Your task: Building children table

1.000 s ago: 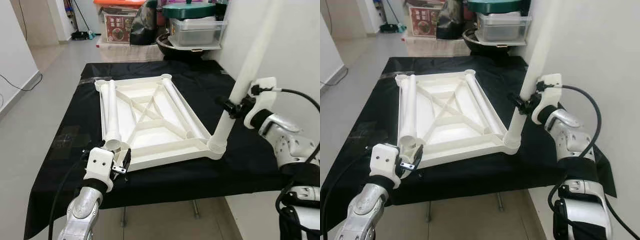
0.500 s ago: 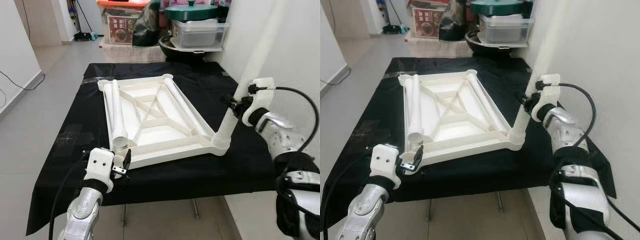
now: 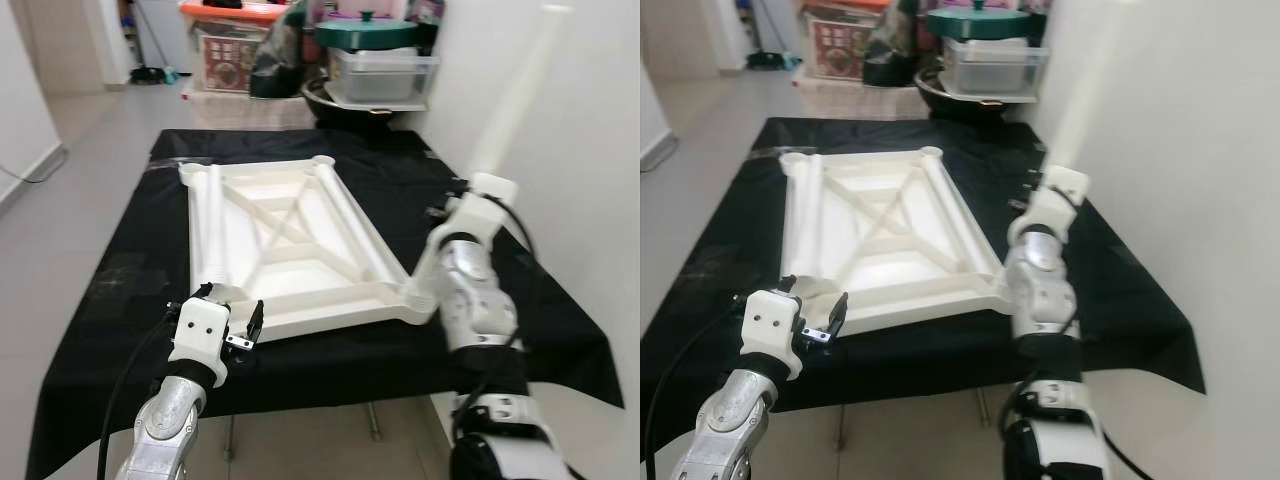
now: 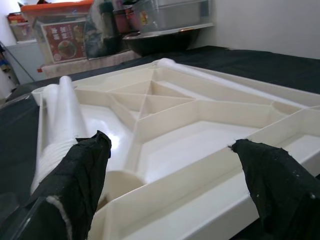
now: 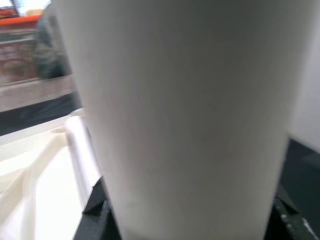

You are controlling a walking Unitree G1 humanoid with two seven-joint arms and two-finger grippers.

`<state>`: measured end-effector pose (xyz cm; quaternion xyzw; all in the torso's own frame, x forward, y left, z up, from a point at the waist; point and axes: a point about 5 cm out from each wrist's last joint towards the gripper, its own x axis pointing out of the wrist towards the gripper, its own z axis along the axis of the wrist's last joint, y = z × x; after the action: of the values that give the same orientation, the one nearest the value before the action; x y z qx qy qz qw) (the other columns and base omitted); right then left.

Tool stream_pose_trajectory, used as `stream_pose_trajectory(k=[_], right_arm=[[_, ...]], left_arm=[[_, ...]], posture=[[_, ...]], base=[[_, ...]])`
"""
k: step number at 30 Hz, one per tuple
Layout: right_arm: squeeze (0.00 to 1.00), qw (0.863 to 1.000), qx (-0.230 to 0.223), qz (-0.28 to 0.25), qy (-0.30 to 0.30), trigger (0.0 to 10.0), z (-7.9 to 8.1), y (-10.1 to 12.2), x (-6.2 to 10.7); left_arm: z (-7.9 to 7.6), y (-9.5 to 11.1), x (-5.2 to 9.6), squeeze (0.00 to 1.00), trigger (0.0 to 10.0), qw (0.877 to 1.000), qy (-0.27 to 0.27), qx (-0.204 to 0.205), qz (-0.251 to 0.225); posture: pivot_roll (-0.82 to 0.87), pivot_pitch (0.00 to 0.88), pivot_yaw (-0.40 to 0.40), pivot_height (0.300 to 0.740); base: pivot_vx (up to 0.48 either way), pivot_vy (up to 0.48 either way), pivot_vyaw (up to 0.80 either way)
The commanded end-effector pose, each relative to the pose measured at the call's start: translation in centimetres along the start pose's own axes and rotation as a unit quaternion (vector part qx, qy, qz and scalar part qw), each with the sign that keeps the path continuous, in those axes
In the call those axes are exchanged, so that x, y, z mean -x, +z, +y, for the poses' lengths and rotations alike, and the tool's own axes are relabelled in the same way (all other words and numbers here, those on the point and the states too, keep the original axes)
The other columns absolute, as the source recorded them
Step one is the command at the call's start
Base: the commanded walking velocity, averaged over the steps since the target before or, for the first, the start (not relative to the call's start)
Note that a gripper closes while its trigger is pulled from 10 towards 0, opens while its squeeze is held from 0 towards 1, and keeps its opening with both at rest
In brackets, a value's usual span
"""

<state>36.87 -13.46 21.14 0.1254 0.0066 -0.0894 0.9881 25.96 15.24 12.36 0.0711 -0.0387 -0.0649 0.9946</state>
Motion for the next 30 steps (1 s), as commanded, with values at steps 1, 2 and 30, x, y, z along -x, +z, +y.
stream_pose_trajectory(k=[1, 2, 30], right_arm=[[1.00, 0.998, -0.028, 0.048, 0.043, 10.0, 0.7, -1.4, 0.4], [1.00, 0.998, -0.028, 0.048, 0.043, 10.0, 0.7, -1.4, 0.4], [0.00, 0.886, 0.227, 0.076, 0.398, 0.2, -5.2, 1.7, -1.4]], left_arm=[[0.1, -0.5, 0.1, 0.00, 10.0, 1.000, -0.001, -0.004, 0.011], [0.1, -0.5, 0.1, 0.00, 10.0, 1.000, -0.001, -0.004, 0.011], [-0.1, -0.7, -0.2, 0.00, 10.0, 1.000, -0.008, -0.003, 0.008]], posture=[[0.02, 0.000, -0.068, 0.740], [0.02, 0.000, -0.068, 0.740], [0.04, 0.000, -0.082, 0.740]], base=[[0.000, 0.000, 0.00], [0.000, 0.000, 0.00], [0.000, 0.000, 0.00]])
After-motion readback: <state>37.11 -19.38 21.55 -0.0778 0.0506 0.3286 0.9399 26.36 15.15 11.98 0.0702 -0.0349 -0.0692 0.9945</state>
